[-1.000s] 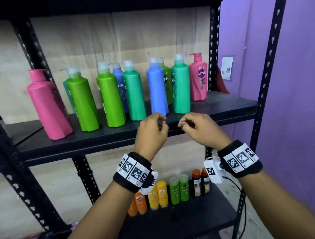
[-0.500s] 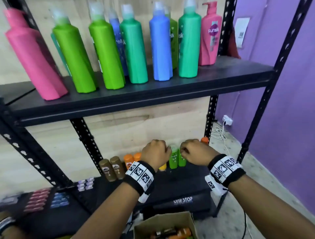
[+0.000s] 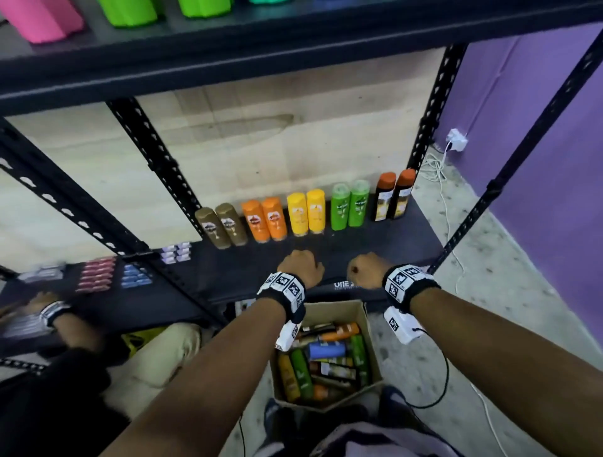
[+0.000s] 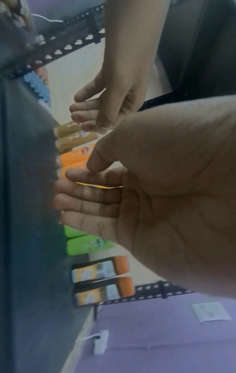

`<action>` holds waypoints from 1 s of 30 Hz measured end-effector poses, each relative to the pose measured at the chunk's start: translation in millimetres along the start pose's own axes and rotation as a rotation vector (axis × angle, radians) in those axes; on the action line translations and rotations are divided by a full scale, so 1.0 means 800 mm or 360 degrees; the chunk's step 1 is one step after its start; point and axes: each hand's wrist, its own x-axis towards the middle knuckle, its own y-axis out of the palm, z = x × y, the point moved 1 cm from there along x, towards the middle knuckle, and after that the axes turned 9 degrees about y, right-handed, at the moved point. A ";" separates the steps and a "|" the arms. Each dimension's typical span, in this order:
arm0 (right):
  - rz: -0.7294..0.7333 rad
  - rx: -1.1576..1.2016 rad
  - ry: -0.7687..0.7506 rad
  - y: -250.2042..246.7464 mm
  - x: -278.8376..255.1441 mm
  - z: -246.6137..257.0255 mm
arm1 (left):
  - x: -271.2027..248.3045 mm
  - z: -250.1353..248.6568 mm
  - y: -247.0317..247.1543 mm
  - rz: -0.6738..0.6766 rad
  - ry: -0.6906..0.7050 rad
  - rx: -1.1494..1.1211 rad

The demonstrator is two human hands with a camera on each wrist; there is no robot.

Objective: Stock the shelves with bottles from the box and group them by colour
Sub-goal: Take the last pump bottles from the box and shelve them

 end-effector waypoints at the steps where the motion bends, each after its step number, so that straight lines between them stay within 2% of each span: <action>1: 0.0049 -0.0037 0.0032 0.016 0.002 -0.002 | -0.003 0.006 0.013 0.0048 -0.0043 0.0002; 7: 0.0251 -0.0050 0.0151 0.105 0.000 -0.014 | -0.031 0.041 0.089 0.0319 -0.0176 -0.0058; 14: 0.0487 0.0197 0.0283 0.160 -0.005 -0.037 | -0.064 0.062 0.154 0.0478 -0.0351 -0.0064; 19: 0.0582 0.0334 0.0343 0.197 -0.002 -0.052 | -0.075 0.065 0.188 0.0580 -0.0373 -0.0085; 30: 0.0741 0.0379 0.0457 0.285 0.044 -0.067 | -0.060 0.084 0.280 0.0864 -0.0316 -0.0164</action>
